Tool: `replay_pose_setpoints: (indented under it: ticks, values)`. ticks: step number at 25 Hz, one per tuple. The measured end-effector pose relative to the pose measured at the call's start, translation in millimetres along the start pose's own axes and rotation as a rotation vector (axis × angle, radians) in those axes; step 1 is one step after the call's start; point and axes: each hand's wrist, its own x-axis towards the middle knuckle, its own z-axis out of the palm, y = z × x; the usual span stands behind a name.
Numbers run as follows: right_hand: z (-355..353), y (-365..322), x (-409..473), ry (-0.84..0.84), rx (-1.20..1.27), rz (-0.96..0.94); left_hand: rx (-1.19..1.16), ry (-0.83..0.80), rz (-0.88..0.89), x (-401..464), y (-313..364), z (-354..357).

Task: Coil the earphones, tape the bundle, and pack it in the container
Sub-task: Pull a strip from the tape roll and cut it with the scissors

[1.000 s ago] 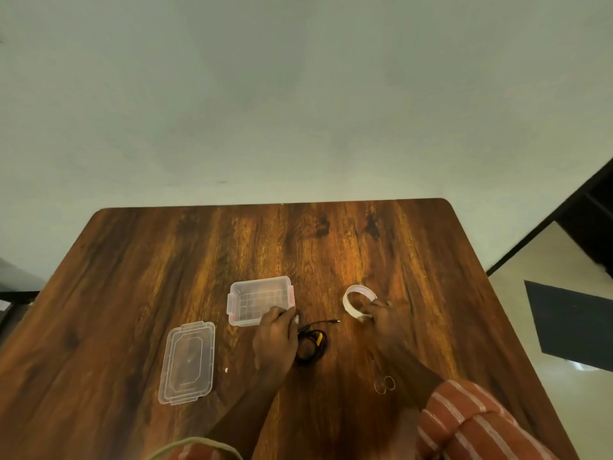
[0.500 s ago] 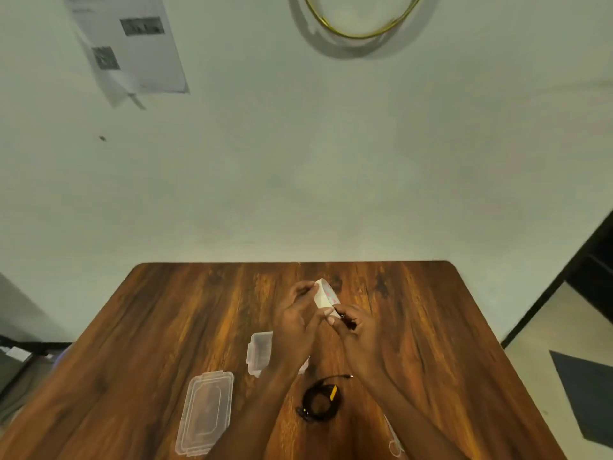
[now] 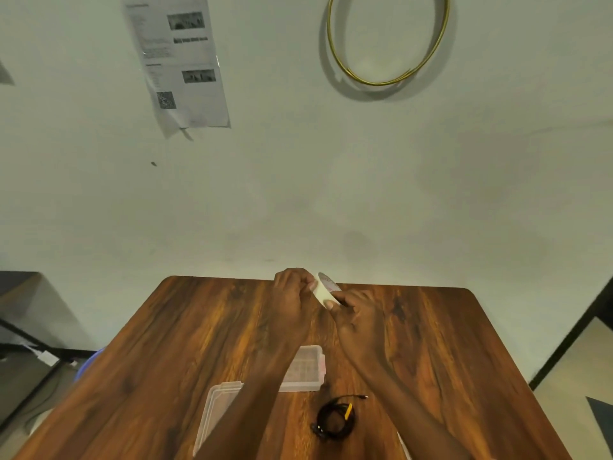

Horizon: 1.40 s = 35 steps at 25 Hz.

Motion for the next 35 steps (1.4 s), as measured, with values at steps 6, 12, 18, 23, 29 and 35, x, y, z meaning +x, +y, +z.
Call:
replay_pose_setpoints:
  ticks: [6, 12, 18, 23, 29, 35]
  values:
    - [-1, -3, 4, -0.015, 0.030, 0.026, 0.226, -0.117, -0.039, 1, 10, -2]
    - [-11, 17, -4, -0.095, 0.093, 0.163, 0.234, -0.251, -0.029, -1, -2, 17]
    - [-60, 94, -48, -0.142, -0.145, 0.259, 0.366, -0.356, 0.048, -6, -35, 49]
    - [-93, 166, -142, -0.697, -0.637, 0.554, 0.425, -0.401, 0.038, -20, -53, 66]
    - [-88, 189, -190, -0.801, -0.823, 0.504, 0.413, -0.389, -0.042, -23, -63, 76]
    - [-76, 196, -178, -0.970, -1.013, 0.385, 0.355, -0.408, -0.097, -24, -72, 77]
